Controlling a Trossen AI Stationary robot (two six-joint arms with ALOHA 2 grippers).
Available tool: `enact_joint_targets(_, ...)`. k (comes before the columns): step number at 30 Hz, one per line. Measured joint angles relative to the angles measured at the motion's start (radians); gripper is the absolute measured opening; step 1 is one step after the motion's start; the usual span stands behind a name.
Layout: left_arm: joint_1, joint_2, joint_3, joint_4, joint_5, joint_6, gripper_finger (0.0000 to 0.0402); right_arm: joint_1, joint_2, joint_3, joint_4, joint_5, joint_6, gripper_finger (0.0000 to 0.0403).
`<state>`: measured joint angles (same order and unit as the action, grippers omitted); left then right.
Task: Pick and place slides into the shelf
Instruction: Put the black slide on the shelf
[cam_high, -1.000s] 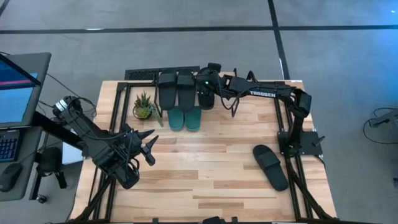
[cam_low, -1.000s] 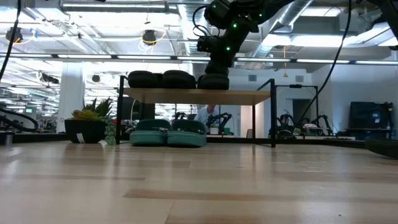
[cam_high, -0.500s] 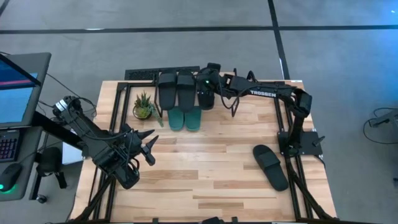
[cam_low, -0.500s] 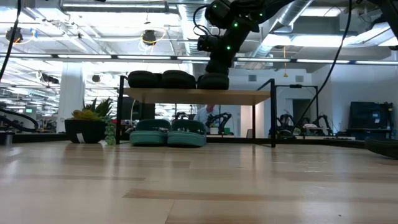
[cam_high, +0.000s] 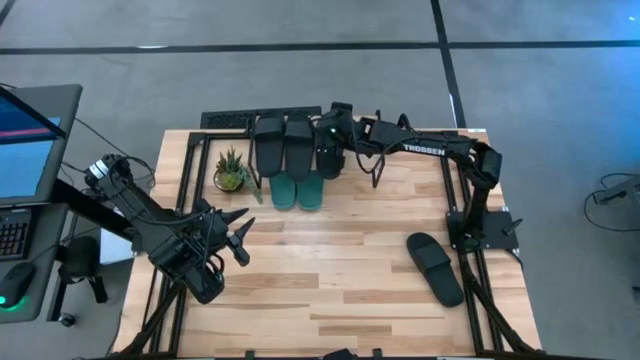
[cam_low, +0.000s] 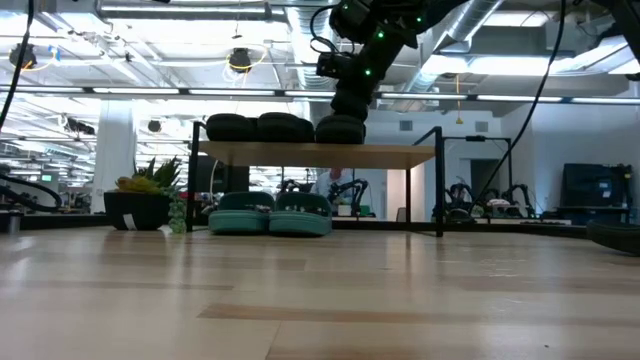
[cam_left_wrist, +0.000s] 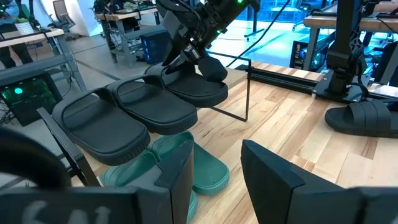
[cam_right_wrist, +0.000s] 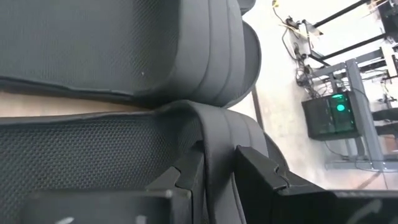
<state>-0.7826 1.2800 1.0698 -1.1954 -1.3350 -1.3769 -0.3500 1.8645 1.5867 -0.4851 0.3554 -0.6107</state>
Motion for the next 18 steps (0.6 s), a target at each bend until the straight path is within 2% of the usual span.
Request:
enact_joint_targets(8, 0.0, 0.0, 0.0, 0.001, 0.002, 0.0, 0.0125, -0.001, -0.001, 0.001, -0.014, -0.039, 0.008, 0.0085)
enact_joint_targets(18, 0.0, 0.0, 0.0, 0.001, 0.006, -0.001, 0.0125, -0.004, -0.001, 0.001, -0.02, -0.028, 0.011, 0.019)
